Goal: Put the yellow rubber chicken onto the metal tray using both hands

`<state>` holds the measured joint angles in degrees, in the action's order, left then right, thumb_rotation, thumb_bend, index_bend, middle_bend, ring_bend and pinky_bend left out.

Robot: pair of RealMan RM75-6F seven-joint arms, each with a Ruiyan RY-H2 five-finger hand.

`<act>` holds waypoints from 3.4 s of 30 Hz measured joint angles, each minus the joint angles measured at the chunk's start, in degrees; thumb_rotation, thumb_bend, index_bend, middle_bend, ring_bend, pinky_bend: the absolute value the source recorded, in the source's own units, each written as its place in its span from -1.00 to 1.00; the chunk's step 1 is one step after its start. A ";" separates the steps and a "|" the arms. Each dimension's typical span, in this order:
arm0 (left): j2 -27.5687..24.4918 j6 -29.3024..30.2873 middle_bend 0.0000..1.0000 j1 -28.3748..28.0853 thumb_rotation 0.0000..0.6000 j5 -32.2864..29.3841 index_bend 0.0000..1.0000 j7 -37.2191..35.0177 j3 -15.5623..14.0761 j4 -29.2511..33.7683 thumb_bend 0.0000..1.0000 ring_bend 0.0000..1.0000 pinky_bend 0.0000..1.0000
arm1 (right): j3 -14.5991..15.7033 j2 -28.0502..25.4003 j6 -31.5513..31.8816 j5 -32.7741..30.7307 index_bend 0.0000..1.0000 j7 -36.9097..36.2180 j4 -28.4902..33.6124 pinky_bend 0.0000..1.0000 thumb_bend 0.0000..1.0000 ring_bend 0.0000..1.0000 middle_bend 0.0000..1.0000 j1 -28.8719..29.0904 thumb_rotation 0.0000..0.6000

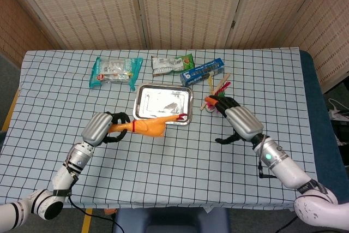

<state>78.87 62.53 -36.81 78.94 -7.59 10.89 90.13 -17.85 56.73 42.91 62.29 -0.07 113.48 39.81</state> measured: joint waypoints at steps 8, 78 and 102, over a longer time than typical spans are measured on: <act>-1.22 -0.35 0.63 -0.21 1.00 -1.21 0.81 0.59 0.83 2.87 0.17 0.23 0.02 | -0.22 8.03 -4.80 -19.30 -1.00 6.97 -3.16 -1.00 -0.77 -1.00 -1.00 17.14 1.00; -5.18 1.38 0.63 0.69 1.00 -0.78 0.82 -0.97 1.11 8.20 0.19 0.23 -0.01 | 2.07 23.49 8.38 -28.90 1.00 10.01 -10.43 1.00 -0.06 0.87 0.57 27.04 1.00; -4.01 -1.07 0.63 -0.16 1.00 -2.65 0.81 -2.79 1.36 2.81 0.19 0.23 -0.01 | 1.69 12.43 2.49 -13.34 -1.00 1.44 -8.16 -1.00 -0.78 -1.00 -1.00 16.79 1.00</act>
<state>74.86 61.47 -36.98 76.28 -10.38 12.24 92.95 -16.16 69.16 45.39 48.95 1.38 105.32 56.60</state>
